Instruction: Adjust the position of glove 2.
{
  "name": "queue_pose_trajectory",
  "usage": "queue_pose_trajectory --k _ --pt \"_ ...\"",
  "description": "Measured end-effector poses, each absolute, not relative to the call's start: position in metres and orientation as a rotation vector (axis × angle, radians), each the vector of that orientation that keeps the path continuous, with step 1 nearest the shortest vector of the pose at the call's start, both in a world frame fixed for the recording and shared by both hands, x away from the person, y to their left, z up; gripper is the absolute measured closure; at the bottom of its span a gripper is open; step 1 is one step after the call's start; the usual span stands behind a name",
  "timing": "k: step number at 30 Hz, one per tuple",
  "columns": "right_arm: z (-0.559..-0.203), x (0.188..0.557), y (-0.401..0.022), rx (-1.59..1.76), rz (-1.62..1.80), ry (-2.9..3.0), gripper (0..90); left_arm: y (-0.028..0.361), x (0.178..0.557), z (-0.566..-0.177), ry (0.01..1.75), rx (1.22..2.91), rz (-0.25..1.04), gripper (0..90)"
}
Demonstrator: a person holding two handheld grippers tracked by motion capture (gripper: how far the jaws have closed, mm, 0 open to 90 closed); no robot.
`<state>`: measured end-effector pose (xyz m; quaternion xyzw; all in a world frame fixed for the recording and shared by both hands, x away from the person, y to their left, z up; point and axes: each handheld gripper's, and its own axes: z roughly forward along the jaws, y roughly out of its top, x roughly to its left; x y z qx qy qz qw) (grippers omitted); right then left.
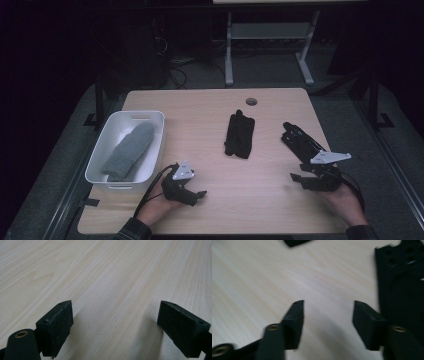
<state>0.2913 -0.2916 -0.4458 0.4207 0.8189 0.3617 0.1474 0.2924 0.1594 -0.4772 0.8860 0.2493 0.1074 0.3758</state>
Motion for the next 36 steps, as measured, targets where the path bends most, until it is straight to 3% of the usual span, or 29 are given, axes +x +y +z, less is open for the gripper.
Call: queue_pose_trajectory --k 7,23,36 --pt "-0.437 0.32 -0.302 1.252 0.985 2.289 89.9 0.16 0.292 -0.477 0.638 2.268 0.273 12.4" --pt "-0.451 0.368 -0.349 1.406 0.853 2.187 90.0 0.16 0.293 -0.477 0.636 2.275 0.269 12.3" --pt "-0.464 0.374 -0.354 1.438 0.845 2.23 90.0 0.16 0.292 -0.477 0.637 2.274 0.27 12.4"
